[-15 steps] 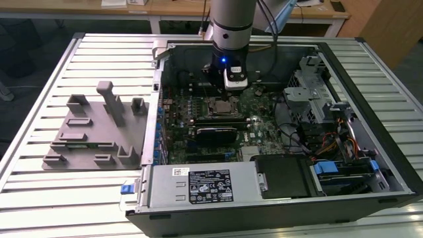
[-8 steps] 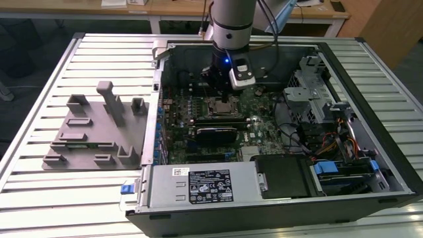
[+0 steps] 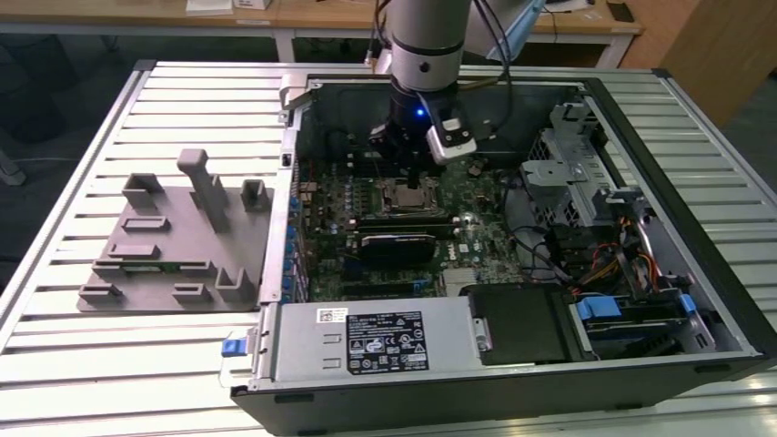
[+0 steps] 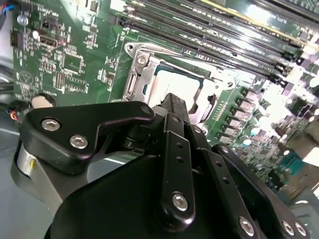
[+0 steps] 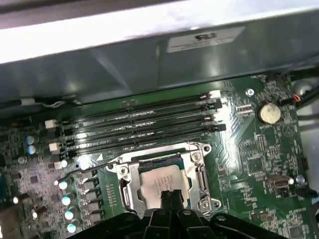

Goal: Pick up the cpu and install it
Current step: 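Close the cpu cover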

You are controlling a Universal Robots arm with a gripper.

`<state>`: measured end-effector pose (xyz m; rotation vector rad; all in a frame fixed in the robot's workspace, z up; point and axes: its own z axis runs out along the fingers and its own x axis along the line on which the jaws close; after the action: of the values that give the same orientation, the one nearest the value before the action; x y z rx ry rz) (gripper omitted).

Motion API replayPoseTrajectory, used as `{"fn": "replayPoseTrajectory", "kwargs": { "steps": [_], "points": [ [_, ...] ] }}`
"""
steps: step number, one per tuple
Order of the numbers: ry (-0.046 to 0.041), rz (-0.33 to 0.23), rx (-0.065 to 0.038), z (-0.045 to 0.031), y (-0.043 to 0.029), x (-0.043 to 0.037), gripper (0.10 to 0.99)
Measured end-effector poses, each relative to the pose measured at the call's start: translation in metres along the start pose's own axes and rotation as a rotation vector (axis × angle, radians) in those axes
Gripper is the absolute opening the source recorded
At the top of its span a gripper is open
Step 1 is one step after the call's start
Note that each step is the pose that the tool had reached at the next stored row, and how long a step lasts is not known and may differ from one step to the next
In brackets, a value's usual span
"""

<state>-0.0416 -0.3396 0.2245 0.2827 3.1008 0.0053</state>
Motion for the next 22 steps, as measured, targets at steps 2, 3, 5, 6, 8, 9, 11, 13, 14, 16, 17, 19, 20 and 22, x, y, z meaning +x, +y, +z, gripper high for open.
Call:
{"fn": "replayPoseTrajectory", "kwargs": {
  "steps": [2,3,5,6,8,9,11,13,14,16,17,19,20,22],
  "points": [
    [0.0002,-0.029,-0.001,0.0001,0.0,0.0,0.106],
    [0.0005,-0.082,-0.003,0.0009,-0.0004,0.002,0.106],
    [0.0006,-0.087,-0.003,0.0013,-0.0007,0.0039,0.106],
    [0.0007,-0.094,-0.004,0.002,-0.0015,0.0083,0.106],
    [0.0008,-0.098,-0.004,0.0036,-0.002,0.0097,0.106],
    [0.0008,-0.103,-0.004,0.0053,-0.0024,0.0111,0.106],
    [0.0009,-0.107,-0.004,0.0068,-0.0027,0.0125,0.106],
    [0.0009,-0.11,-0.004,0.0075,-0.0031,0.0141,0.106],
    [0.0009,-0.11,-0.004,0.0079,-0.0033,0.0153,0.106],
    [0.0009,-0.11,-0.004,0.0087,-0.0037,0.0181,0.106],
    [0.0008,-0.111,-0.004,0.0091,-0.004,0.0197,0.106],
    [0.0008,-0.112,-0.005,0.0105,-0.0046,0.0232,0.106],
    [0.0007,-0.113,-0.005,0.0115,-0.0049,0.0246,0.106],
    [0.0009,-0.115,-0.005,0.0144,-0.0056,0.0285,0.106]
  ]
}}
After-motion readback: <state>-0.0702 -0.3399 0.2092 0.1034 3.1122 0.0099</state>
